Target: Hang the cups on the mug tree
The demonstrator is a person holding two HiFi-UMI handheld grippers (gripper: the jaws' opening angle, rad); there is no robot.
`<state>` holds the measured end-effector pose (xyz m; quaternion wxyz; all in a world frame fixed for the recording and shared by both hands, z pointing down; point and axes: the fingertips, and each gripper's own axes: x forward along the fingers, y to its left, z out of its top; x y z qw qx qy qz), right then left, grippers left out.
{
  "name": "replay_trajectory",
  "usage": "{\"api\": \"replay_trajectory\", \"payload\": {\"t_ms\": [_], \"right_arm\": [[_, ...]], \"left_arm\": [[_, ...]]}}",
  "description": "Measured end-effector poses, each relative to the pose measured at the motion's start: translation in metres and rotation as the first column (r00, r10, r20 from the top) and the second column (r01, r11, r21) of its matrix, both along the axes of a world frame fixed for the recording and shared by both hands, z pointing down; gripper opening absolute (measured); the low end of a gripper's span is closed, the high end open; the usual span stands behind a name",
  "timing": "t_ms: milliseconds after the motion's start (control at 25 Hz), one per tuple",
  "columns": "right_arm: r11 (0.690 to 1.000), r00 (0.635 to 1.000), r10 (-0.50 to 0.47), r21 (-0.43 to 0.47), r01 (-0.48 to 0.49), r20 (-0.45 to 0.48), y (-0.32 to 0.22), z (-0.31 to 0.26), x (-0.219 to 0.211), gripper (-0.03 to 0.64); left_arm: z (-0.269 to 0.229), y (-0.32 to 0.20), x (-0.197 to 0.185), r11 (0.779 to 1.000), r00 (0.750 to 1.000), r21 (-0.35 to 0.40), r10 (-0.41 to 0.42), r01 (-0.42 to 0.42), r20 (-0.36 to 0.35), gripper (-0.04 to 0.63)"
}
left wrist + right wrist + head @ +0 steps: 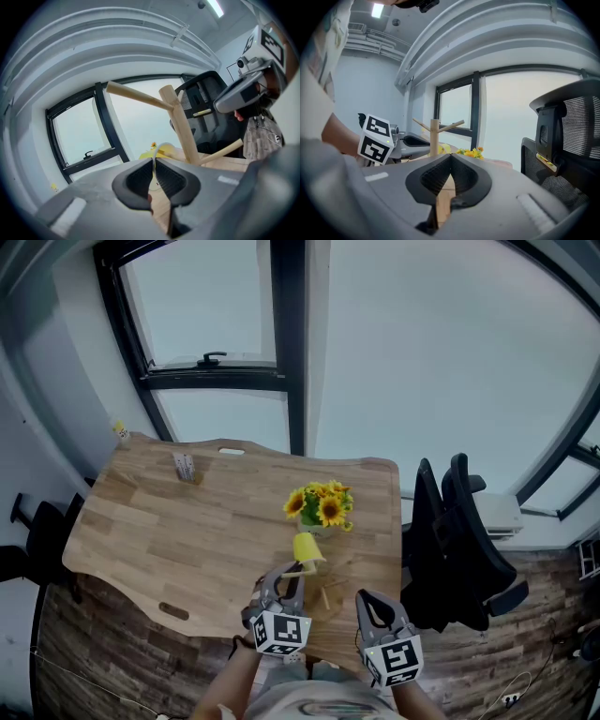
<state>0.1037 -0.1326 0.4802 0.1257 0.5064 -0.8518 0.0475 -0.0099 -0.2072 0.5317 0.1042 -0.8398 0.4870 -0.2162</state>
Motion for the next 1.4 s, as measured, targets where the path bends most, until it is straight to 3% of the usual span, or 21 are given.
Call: {"api": "replay_trajectory", "payload": {"t_ms": [280,840,1160,1400], "right_arm": [[1.0,1.0,-0.004,0.007,0.004,0.008,0.002,-0.002,0.0,-0.002],[1.0,1.0,-0.011,-0.022,0.011,0.003,0.014,0.0,0.0,-0.002],[1.0,1.0,-0.004,-0.017,0.004,0.018,0.024,0.004,0.006,-0.002],[1.0,1.0,0.006,-0.024,-0.006,0.018,0.031,0.006,0.011,-0.002]], "left_arm": [[0.006,0.009,0.005,1.0,0.999,-0.006,0.027,-0.027,0.041,0.021],[0.014,0.021,0.007,0.999,1.0,-0.049,0.013,-0.013,0.014,0.021],[0.027,0.019,0.01,0.996,0.997,-0.087,0.014,-0.008,0.07,0.026],[0.031,0.023,0.012,0.993,0.997,-0.114,0.027,-0.019,0.068,0.031]]}}
